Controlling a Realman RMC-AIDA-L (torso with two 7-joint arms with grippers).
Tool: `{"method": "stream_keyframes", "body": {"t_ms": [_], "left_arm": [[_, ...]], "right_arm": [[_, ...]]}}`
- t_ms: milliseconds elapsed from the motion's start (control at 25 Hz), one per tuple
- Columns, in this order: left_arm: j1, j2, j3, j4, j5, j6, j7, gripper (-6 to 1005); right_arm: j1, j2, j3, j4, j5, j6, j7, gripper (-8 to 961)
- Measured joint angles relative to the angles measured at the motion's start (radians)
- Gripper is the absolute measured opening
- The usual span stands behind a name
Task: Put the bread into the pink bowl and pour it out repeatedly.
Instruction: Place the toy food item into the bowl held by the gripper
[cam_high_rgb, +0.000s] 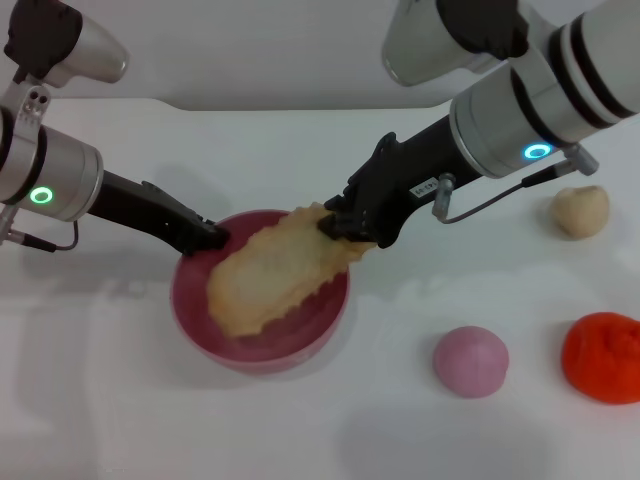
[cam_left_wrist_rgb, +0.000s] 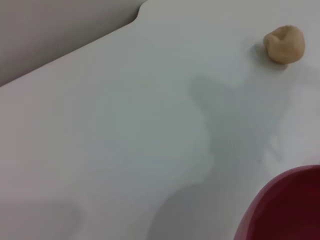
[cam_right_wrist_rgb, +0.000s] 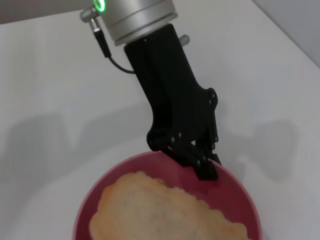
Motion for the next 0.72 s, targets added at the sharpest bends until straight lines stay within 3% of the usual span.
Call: {"method": "stream_keyframes", "body": {"t_ms": [160,280,520,720], "left_arm": [[-0.002,-0.002,0.001,0.000,0.000,0.000,0.000,47],[-0.005,-0.002,0.001,-0.001,0.000,-0.001,0.001,47],[-0.011,-0.002,0.001,-0.003,0.000,-0.006,0.000,47],[-0.013,-0.002,0.001,-0.006,0.000,-0.018,0.000,47]], "right_arm": [[0.013,0.001,-0.001,0.041,-0.001,0.027,-0.001,98],[0.006,0.001,0.000,0.044,-0.001,0.041,-0.006,331],[-0.014,0.001,0.010,0.029,0.000,0.064,-0.018,477],[-0.072,0.003,0.010,-0.073,0.016,0.130,-0.047,581]]}}
